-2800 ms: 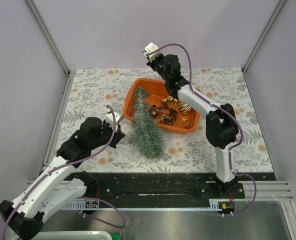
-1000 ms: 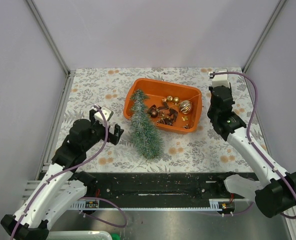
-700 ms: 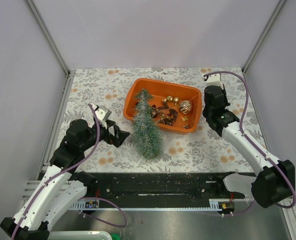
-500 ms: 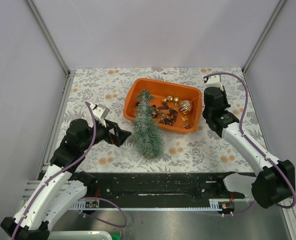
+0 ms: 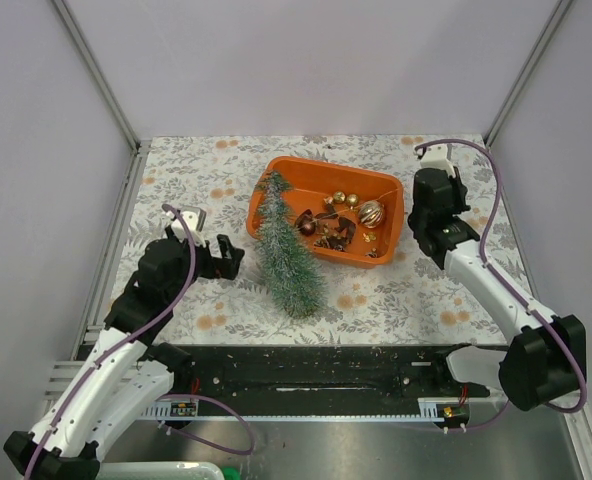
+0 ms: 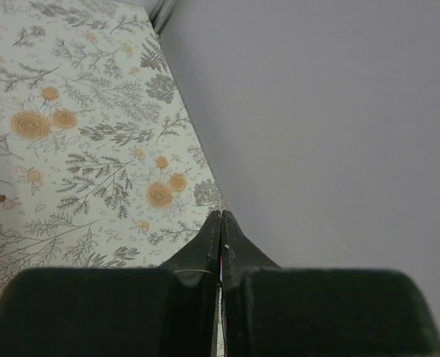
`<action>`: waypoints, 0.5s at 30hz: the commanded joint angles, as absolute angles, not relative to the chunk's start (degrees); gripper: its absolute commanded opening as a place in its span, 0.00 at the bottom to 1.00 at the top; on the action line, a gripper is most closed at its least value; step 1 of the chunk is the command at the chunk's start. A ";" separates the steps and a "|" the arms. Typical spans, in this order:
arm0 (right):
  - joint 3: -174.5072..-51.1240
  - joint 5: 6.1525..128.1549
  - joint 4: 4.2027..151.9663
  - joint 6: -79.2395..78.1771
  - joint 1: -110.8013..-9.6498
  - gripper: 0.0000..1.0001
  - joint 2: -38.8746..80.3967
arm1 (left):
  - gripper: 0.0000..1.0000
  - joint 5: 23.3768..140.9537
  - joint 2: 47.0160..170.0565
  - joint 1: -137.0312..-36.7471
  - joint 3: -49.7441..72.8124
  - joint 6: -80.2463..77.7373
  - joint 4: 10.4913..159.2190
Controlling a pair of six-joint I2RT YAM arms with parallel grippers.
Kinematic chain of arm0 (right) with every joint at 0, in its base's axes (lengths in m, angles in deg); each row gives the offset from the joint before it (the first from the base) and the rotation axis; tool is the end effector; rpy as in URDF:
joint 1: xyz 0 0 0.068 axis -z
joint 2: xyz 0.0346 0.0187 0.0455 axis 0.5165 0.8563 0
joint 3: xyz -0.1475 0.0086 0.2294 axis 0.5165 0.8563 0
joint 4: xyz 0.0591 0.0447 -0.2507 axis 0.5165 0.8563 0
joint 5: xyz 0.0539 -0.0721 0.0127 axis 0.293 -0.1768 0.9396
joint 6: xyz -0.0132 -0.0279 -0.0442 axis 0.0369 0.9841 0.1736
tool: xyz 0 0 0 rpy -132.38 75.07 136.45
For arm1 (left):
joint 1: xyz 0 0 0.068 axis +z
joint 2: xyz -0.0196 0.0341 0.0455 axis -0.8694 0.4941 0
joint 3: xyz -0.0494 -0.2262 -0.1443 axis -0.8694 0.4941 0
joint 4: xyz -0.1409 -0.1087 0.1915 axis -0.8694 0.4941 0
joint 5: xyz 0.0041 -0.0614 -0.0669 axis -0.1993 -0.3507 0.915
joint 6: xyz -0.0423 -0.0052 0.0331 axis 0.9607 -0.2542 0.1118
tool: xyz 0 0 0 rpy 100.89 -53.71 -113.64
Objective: Decorate the small christmas tree
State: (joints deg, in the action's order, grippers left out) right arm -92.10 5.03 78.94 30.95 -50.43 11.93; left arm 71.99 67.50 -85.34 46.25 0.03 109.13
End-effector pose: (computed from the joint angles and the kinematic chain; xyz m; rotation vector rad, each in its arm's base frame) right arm 0.2746 0.0656 0.3188 -0.0572 1.8625 -0.9574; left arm 0.1337 -0.0610 0.2997 0.1798 1.9170 -0.4138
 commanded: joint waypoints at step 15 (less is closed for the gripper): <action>-90.09 4.23 76.44 29.40 -49.56 0.00 7.35 | 0.99 104.49 67.23 -82.54 47.67 21.44 93.55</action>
State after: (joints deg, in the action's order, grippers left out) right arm -90.28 5.06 77.28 30.01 -49.82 6.35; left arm 100.23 67.65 -83.77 47.15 15.87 98.90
